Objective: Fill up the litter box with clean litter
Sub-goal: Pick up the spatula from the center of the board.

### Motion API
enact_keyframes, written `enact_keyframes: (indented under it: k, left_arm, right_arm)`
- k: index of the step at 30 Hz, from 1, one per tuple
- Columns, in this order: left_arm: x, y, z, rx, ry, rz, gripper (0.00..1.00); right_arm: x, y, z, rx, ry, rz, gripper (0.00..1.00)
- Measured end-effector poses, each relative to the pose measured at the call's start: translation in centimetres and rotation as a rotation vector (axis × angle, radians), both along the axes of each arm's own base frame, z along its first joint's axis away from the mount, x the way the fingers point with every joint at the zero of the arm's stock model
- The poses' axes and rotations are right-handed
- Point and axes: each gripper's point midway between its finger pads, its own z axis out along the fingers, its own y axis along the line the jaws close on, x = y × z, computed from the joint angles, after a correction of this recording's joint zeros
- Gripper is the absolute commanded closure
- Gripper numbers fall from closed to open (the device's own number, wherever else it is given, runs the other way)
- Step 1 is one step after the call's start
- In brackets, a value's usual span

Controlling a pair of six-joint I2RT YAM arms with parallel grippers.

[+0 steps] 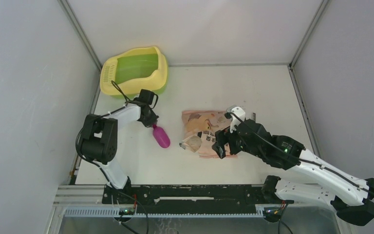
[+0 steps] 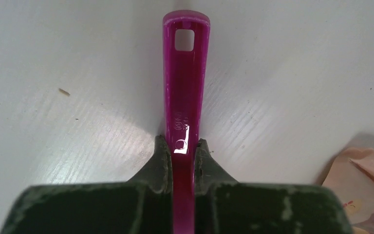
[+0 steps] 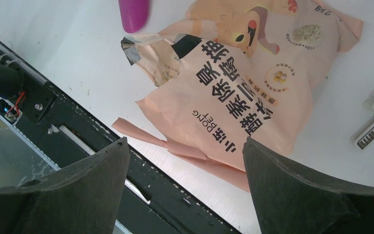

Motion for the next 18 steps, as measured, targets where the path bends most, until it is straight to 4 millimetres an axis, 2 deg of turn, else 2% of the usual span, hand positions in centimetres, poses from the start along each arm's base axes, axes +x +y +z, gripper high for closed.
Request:
enact_keyframes:
  k: [6,9,11,13,15,16,18]
  left_arm:
    - [0.0,-0.5,0.3,-0.031,-0.003,-0.021,1.00]
    - [0.1,-1.1,2.0,-0.068,-0.039,-0.051,1.00]
    - [0.4,-1.9,5.7,-0.120,-0.133,-0.083,0.99]
    - [0.8,-2.8,10.7,-0.181,-0.276,-0.125,0.99]
    - [0.7,-3.8,18.4,-0.268,-0.505,-0.184,1.00]
    - [0.3,-4.1,21.6,-0.299,-0.601,-0.210,1.00]
    - [-1.3,-4.8,28.5,-0.372,-0.823,-0.278,0.98]
  right_arm:
    - [0.1,0.1,-0.2,-0.005,0.000,0.002,0.08]
    - [0.3,0.2,-0.1,0.000,0.000,-0.004,0.09]
    - [0.6,0.1,-0.1,0.005,0.008,-0.014,0.10]
    - [0.9,0.0,0.1,0.023,0.027,-0.025,0.11]
    - [1.5,0.1,0.8,0.076,0.061,-0.044,0.11]
    - [1.7,0.2,1.3,0.117,0.082,-0.054,0.11]
    - [2.4,0.6,2.8,0.248,0.150,-0.078,0.11]
